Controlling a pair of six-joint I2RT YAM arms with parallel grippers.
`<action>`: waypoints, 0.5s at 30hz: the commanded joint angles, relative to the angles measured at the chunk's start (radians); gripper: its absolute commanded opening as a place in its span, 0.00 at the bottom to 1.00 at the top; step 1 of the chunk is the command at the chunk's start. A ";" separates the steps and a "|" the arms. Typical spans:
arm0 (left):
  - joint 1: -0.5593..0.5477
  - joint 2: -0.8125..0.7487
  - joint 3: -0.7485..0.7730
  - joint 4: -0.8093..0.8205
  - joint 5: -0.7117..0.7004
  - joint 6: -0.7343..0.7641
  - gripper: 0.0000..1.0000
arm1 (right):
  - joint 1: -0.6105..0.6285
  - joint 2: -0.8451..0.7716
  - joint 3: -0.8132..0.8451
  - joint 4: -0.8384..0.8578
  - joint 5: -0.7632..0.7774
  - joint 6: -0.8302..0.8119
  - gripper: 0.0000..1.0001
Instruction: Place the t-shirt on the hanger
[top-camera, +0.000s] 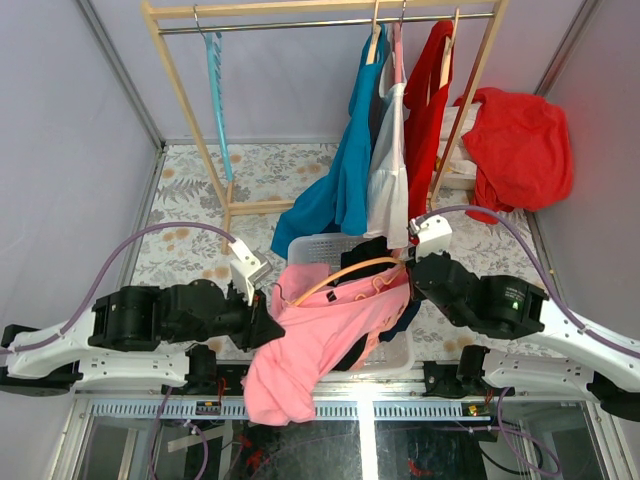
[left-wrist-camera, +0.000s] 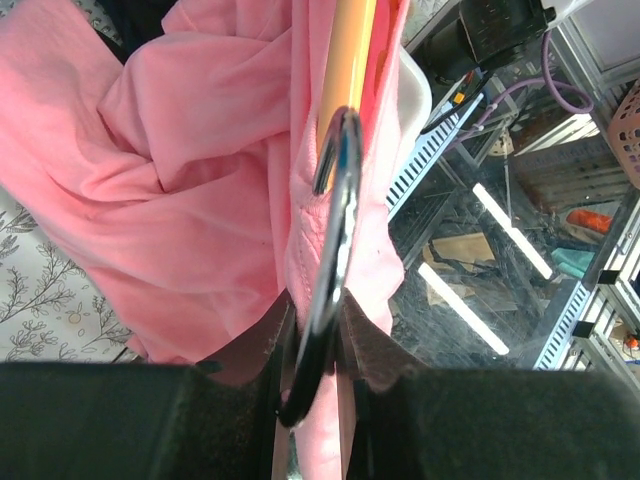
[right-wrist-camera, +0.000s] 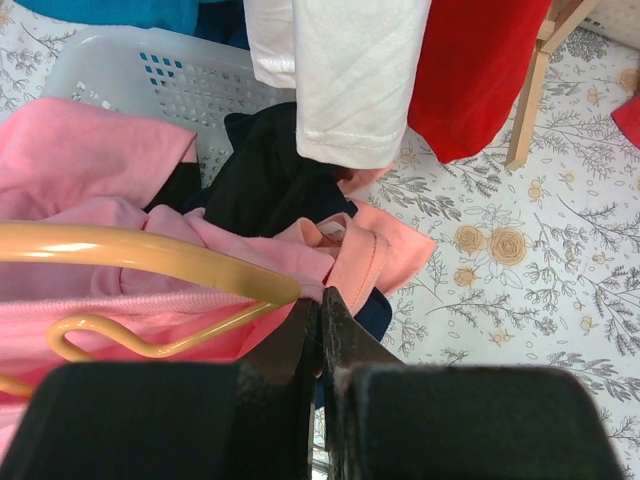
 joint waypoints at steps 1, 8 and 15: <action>0.000 0.005 0.029 -0.020 0.018 0.027 0.01 | -0.015 -0.008 0.062 -0.031 0.044 -0.035 0.00; -0.001 0.028 0.034 -0.033 0.033 0.032 0.01 | -0.015 0.003 0.116 -0.056 0.038 -0.053 0.00; 0.000 0.057 0.064 -0.061 0.029 0.039 0.01 | -0.015 0.031 0.173 -0.089 -0.019 -0.083 0.00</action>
